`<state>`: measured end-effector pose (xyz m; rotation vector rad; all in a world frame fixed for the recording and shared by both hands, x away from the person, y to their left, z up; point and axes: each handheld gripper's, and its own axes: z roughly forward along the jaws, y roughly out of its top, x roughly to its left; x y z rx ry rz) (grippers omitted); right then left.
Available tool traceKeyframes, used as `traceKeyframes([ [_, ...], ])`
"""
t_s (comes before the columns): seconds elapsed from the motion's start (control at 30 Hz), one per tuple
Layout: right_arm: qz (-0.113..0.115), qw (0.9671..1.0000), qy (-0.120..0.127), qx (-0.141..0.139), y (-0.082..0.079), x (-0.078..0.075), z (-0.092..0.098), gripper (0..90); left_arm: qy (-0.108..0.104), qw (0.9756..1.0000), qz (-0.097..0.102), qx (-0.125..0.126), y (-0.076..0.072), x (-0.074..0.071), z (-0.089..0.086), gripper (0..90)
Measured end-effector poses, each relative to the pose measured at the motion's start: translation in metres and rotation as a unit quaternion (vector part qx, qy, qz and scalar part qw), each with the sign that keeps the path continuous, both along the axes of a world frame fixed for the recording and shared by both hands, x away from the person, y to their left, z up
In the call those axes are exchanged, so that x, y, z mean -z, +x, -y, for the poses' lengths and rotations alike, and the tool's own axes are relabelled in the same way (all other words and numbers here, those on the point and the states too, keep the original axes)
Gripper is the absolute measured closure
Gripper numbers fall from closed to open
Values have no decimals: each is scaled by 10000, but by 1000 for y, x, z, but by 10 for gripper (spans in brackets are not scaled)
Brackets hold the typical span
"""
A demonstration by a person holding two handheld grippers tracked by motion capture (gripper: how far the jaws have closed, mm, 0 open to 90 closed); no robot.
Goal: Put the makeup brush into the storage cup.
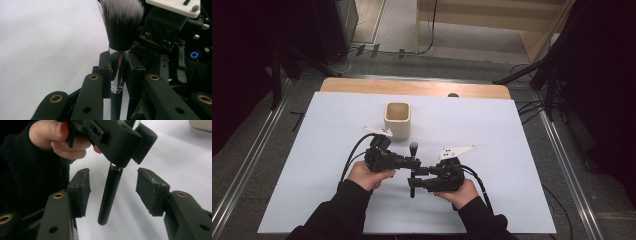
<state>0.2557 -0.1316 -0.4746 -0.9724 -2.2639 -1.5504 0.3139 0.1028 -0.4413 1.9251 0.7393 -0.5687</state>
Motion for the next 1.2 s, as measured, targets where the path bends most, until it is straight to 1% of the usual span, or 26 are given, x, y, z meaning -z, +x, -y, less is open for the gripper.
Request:
traceKeyframes([
  [0.13, -59, 10000, 54, 11, 1, 2, 0, 514, -32, 10000, 49, 14, -1, 0, 0, 772],
  [0.23, -108, 9998, 155, 28, 1, 3, 1, 554, -30, 9999, 86, 41, -2, 0, 1, 772],
  [0.43, -165, 9997, 184, 57, 2, 5, 1, 612, -46, 9999, 126, 52, -3, 1, 2, 772],
  [0.63, -226, 9995, 211, 69, 2, 6, 1, 647, -111, 9998, 155, 25, -3, 0, 2, 771],
  [0.83, -291, 9992, 262, 88, 1, 6, 1, 686, -101, 9998, 176, 17, -4, 1, 3, 771],
  [0.93, -258, 9992, 280, 103, 2, 6, 1, 714, -118, 9998, 167, 13, -4, 1, 3, 771],
  [1.2, -323, 9989, 311, 106, 2, 5, 0, 774, -176, 9997, 179, -31, -4, 2, 3, 771],
])
